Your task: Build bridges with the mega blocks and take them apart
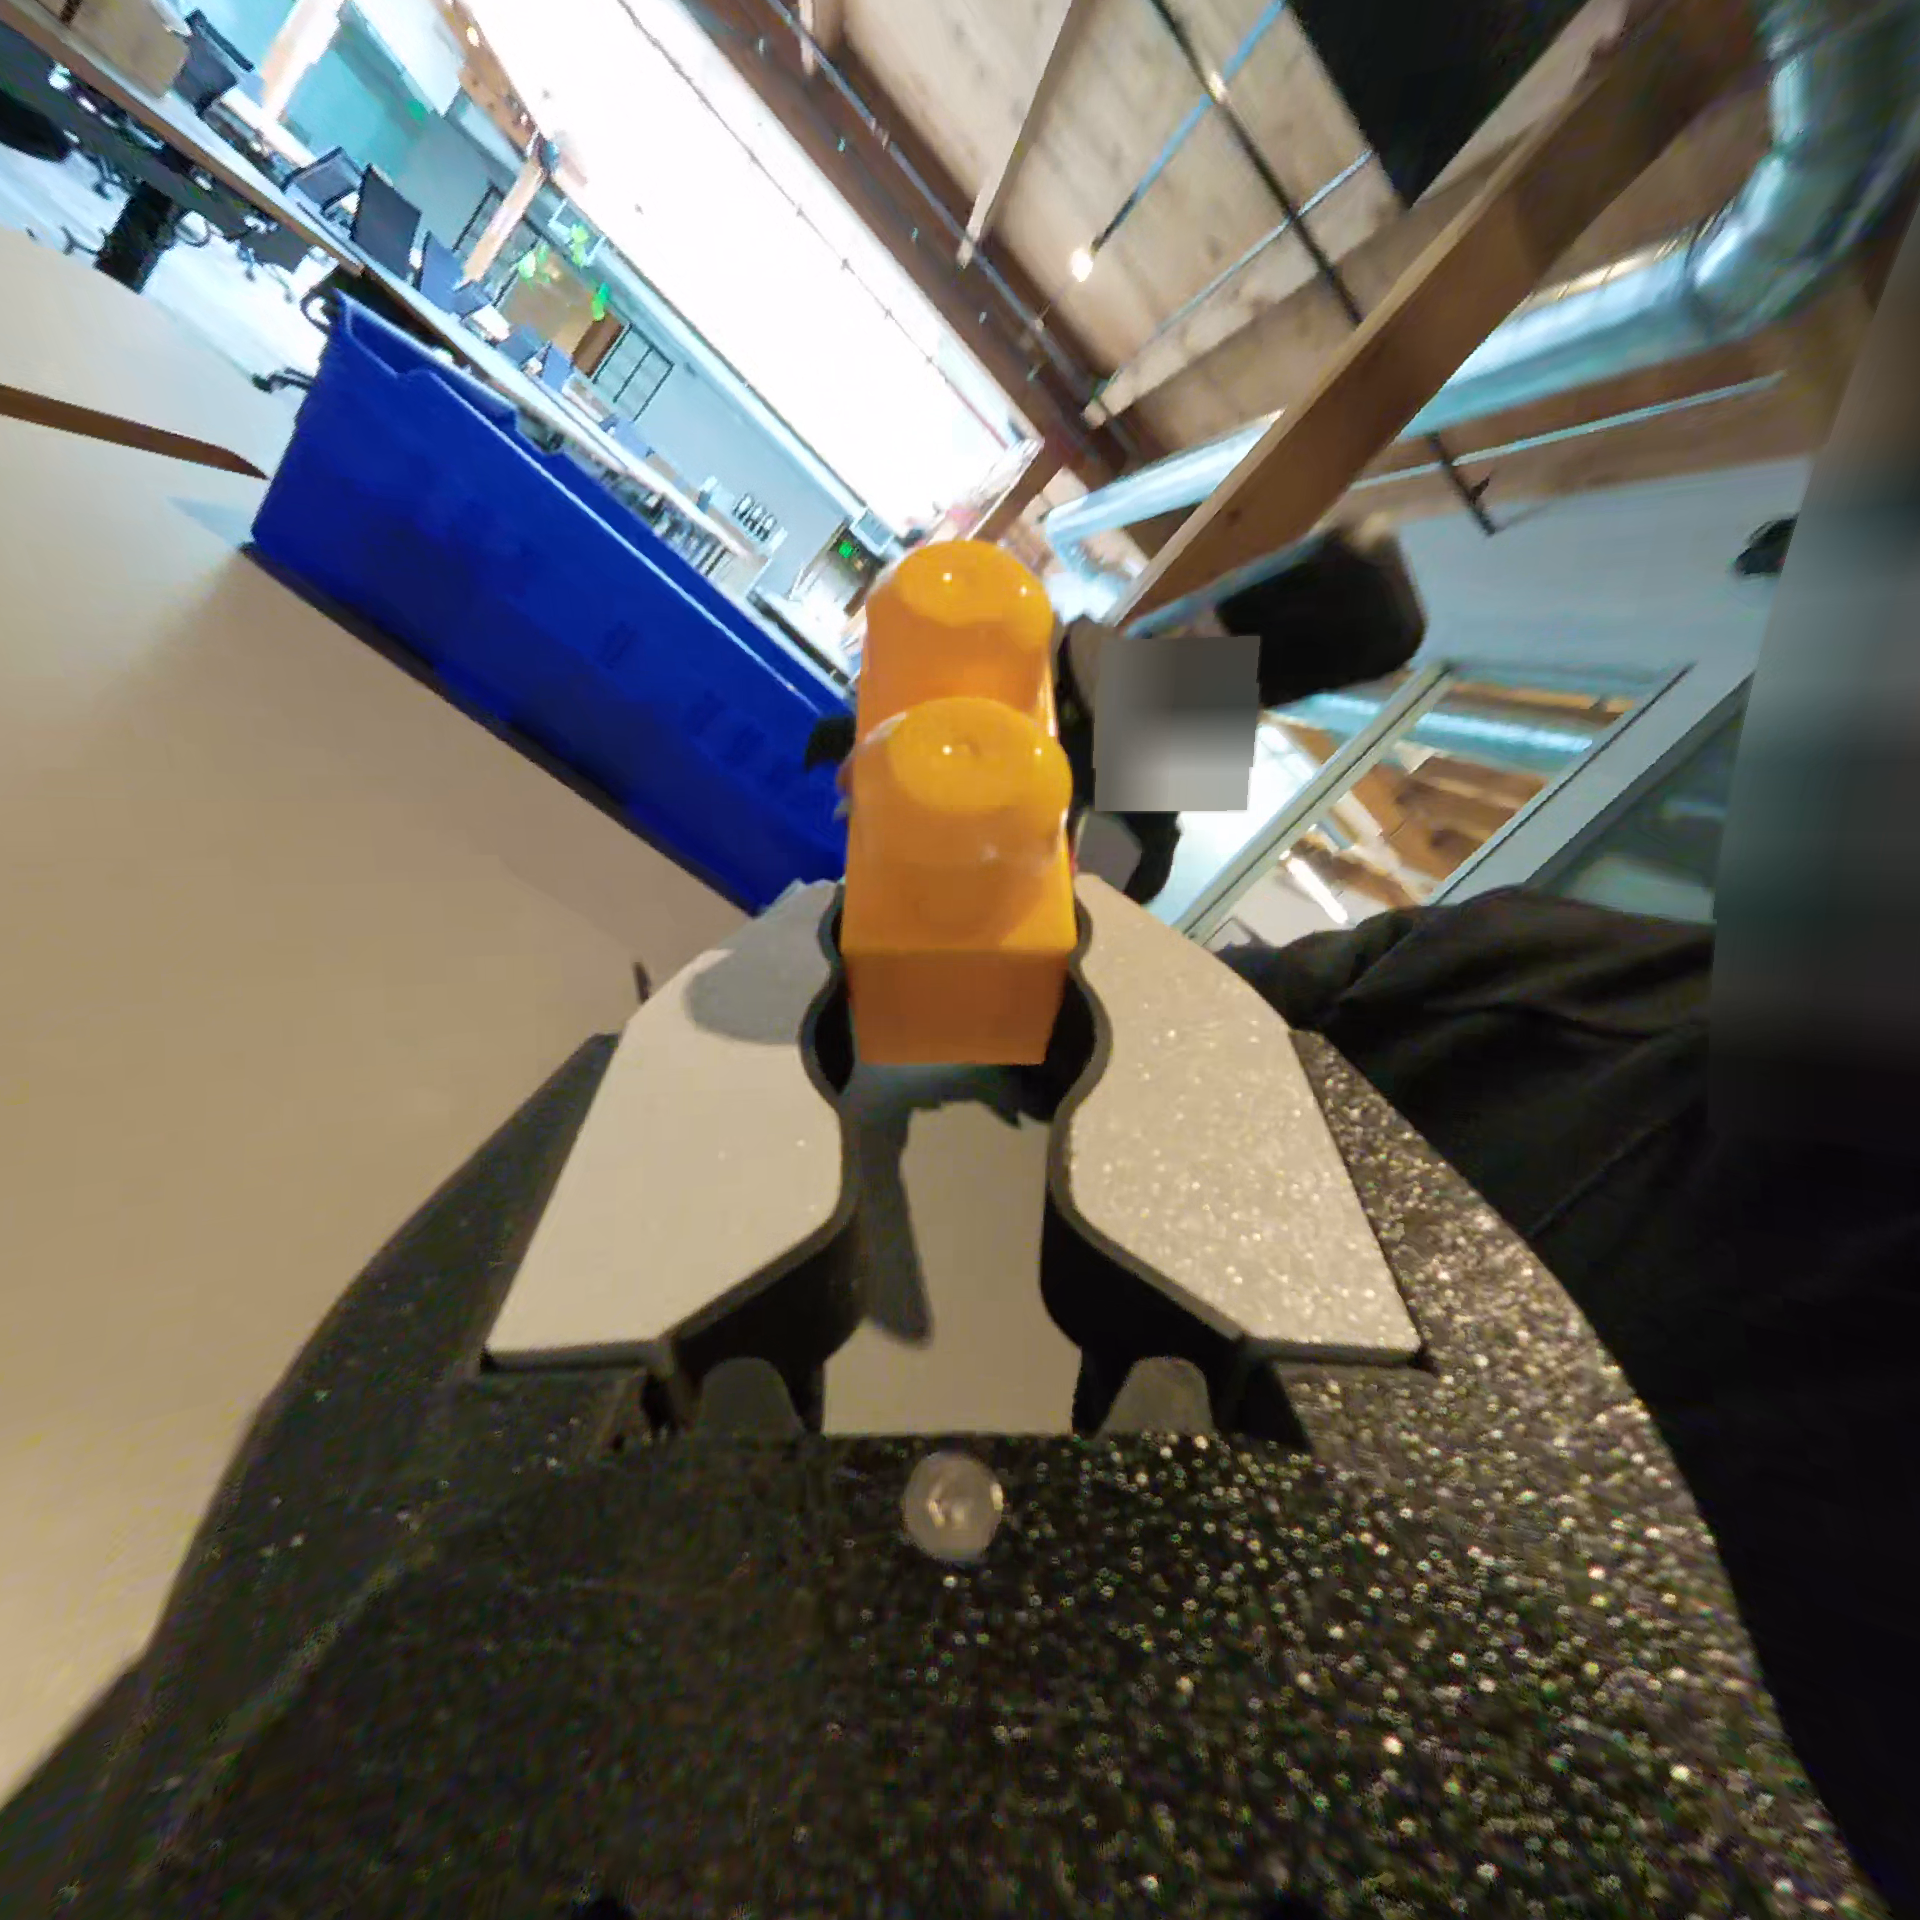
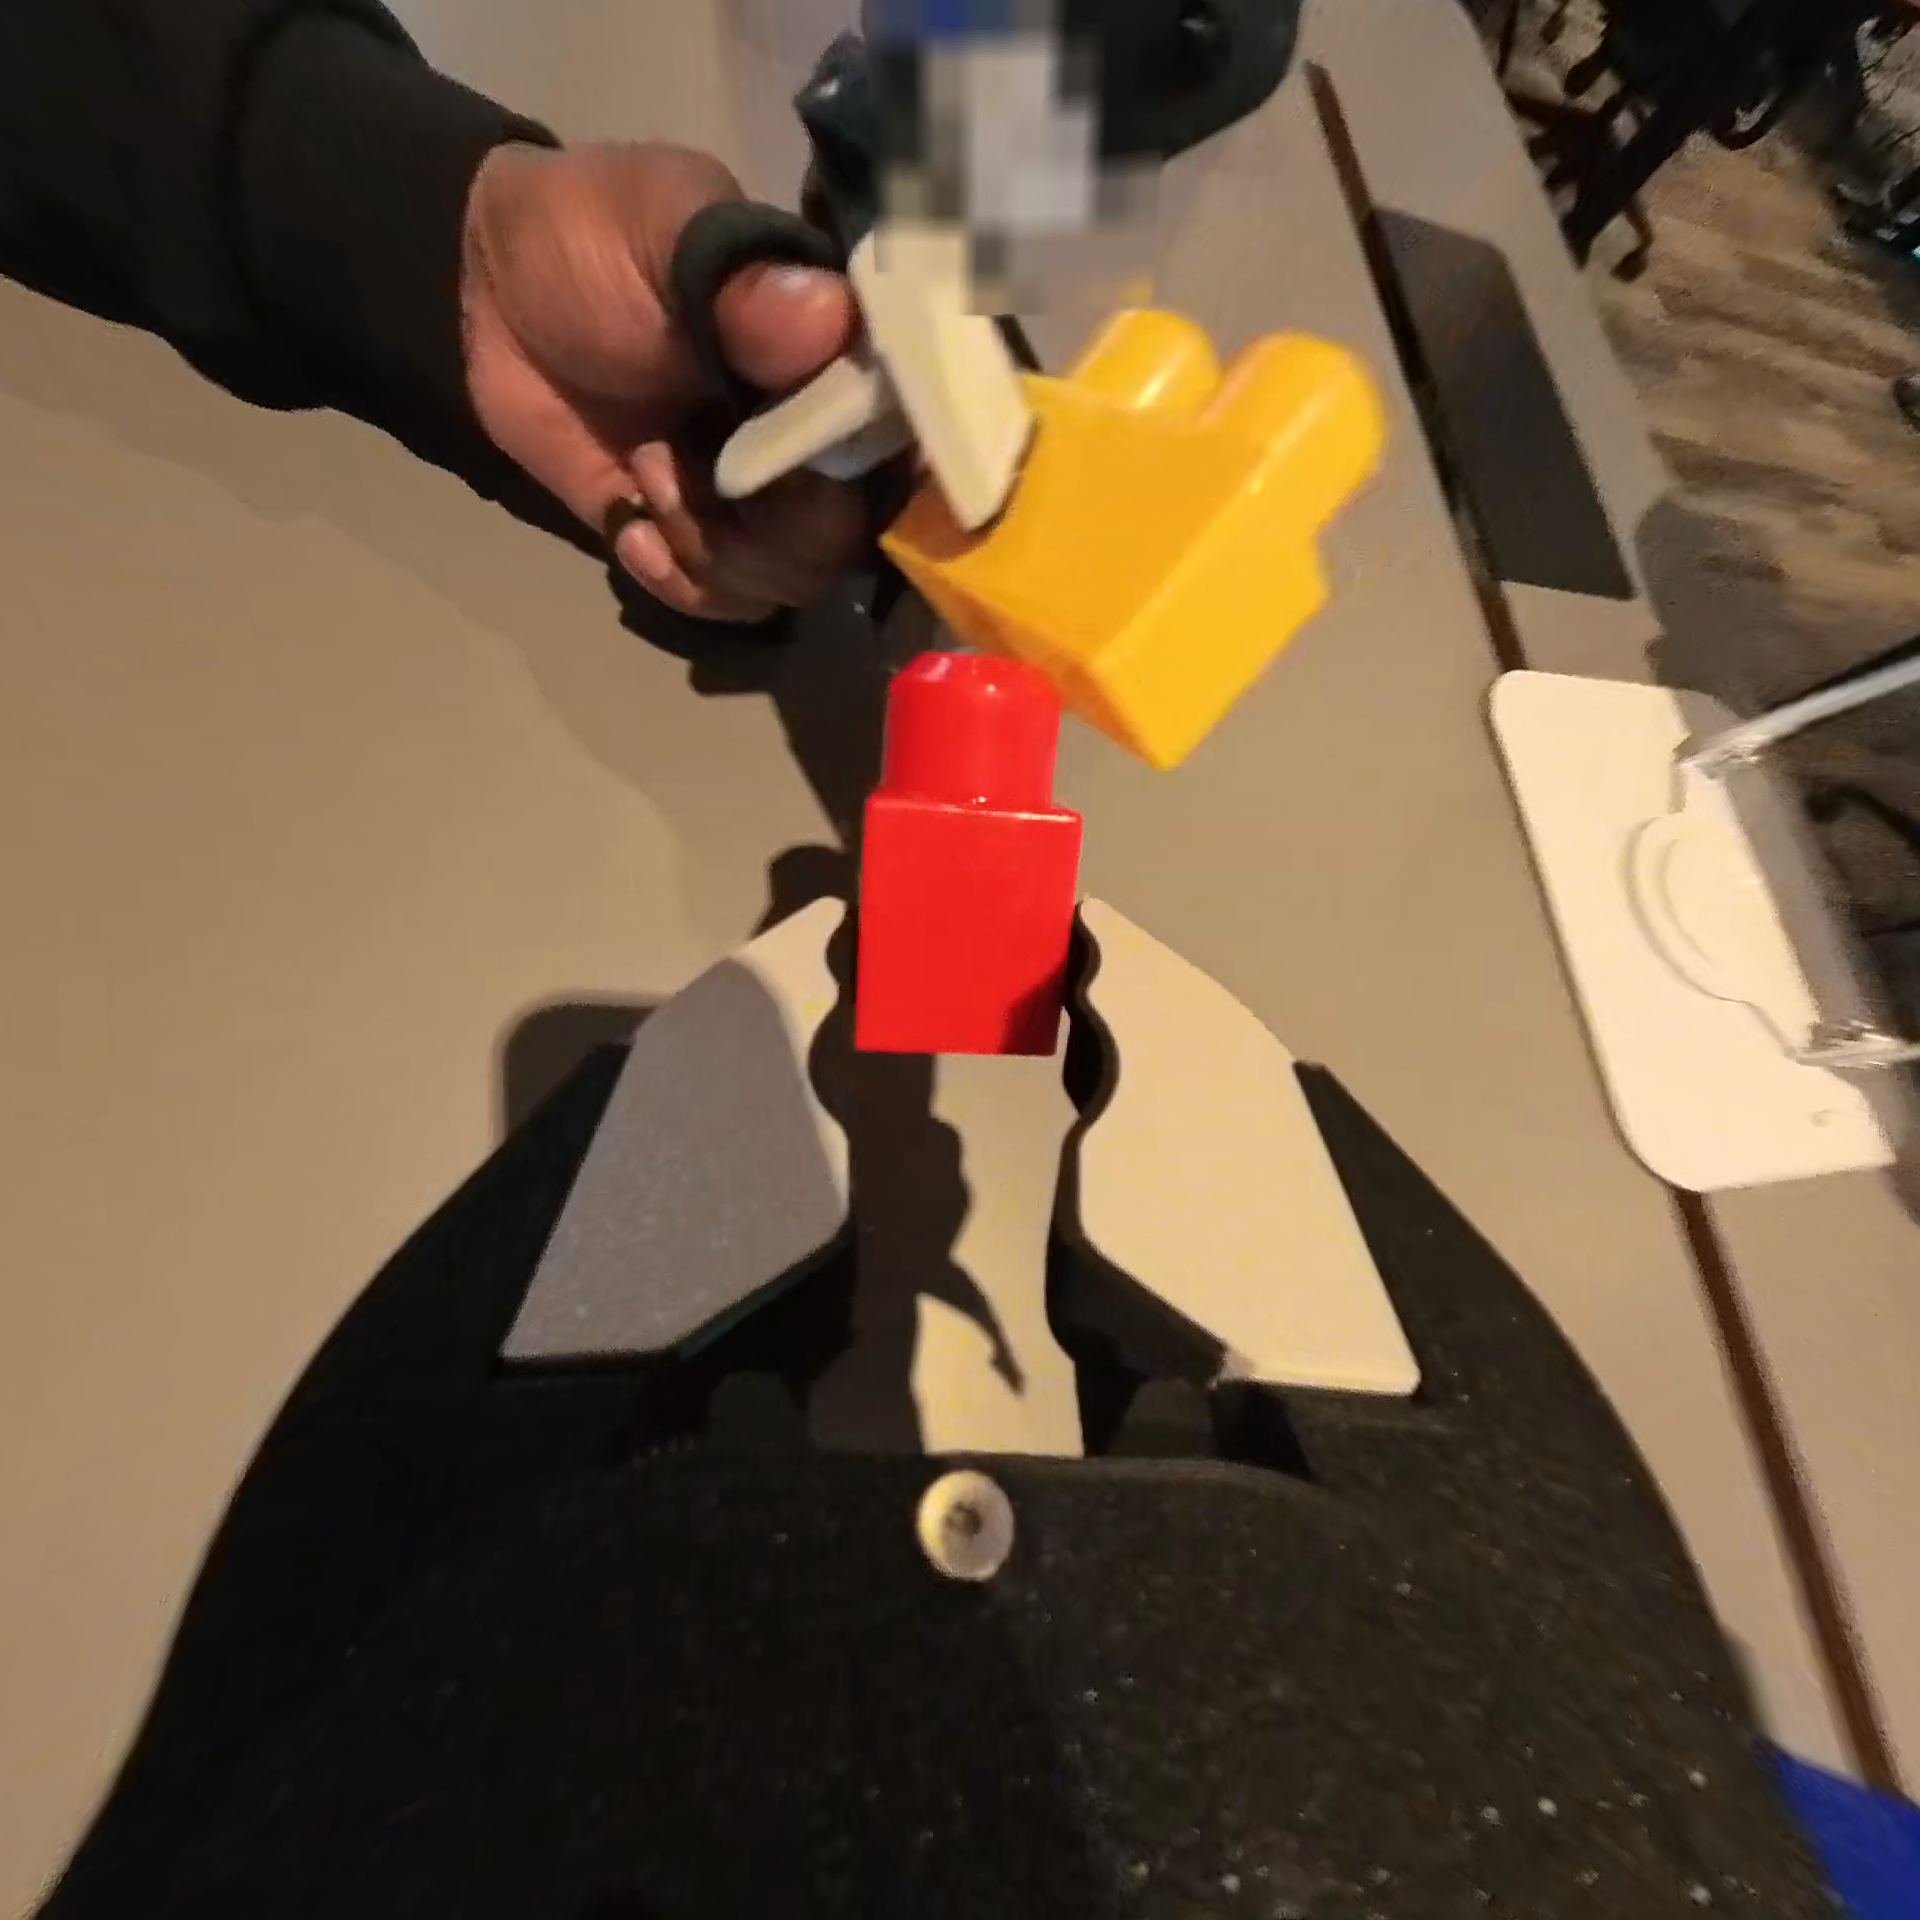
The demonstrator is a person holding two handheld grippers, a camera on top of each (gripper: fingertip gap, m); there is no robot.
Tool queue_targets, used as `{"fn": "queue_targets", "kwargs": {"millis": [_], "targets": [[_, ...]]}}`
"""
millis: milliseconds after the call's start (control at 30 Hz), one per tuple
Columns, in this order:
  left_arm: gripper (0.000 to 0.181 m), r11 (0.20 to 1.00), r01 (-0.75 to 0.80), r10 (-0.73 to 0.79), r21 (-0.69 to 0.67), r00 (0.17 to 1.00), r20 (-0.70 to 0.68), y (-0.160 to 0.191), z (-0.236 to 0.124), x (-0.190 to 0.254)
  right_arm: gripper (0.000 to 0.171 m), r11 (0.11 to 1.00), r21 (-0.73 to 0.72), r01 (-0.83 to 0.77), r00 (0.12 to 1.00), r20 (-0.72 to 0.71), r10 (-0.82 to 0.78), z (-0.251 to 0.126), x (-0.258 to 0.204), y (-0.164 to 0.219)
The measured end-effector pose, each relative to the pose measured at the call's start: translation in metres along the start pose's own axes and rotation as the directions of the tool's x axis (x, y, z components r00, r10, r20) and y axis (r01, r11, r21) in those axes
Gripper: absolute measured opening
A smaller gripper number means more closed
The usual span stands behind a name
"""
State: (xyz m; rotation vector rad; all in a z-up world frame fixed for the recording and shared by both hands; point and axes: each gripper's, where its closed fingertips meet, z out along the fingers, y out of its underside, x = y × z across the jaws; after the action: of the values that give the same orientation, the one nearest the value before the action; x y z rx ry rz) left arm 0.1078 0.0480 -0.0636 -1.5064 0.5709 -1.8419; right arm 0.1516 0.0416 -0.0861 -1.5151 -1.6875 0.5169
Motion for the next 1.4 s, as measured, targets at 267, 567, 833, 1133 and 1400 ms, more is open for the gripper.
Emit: {"fn": "queue_targets", "kwargs": {"millis": [267, 567, 833, 1133, 1400], "targets": [[0.036, 1.0, 0.0, 0.0, -0.023, 1.0, 0.006, 0.005, 0.002, -0.001, 0.037, 0.992, -0.12, -0.039, 0.994, -0.109, 0.026, -0.177, 0.06, 0.065], [0.036, 0.999, -0.031, 0.031, -0.032, 1.0, -0.006, 0.006, 0.007, -0.001, 0.038, 0.87, -0.256, -0.422, 0.906, -0.087, 0.414, -0.215, 0.056, 0.2], [0.036, 0.998, -0.049, 0.049, -0.051, 0.999, -0.005, 0.009, 0.008, 0.001, 0.049, 0.743, -0.48, -0.467, 0.883, -0.206, 0.422, -0.208, 0.056, 0.253], [0.036, 0.973, -0.176, 0.184, -0.15, 0.982, 0.041, 0.025, 0.019, 0.003, 0.071, 0.969, -0.029, -0.244, 0.959, -0.158, 0.237, -0.179, 0.059, 0.092], [0.036, 0.841, -0.432, 0.48, -0.325, 0.873, 0.083, 0.05, 0.032, 0.004, 0.068, 0.947, 0.149, -0.284, 0.956, 0.121, 0.267, -0.069, -0.001, -0.005]]}}
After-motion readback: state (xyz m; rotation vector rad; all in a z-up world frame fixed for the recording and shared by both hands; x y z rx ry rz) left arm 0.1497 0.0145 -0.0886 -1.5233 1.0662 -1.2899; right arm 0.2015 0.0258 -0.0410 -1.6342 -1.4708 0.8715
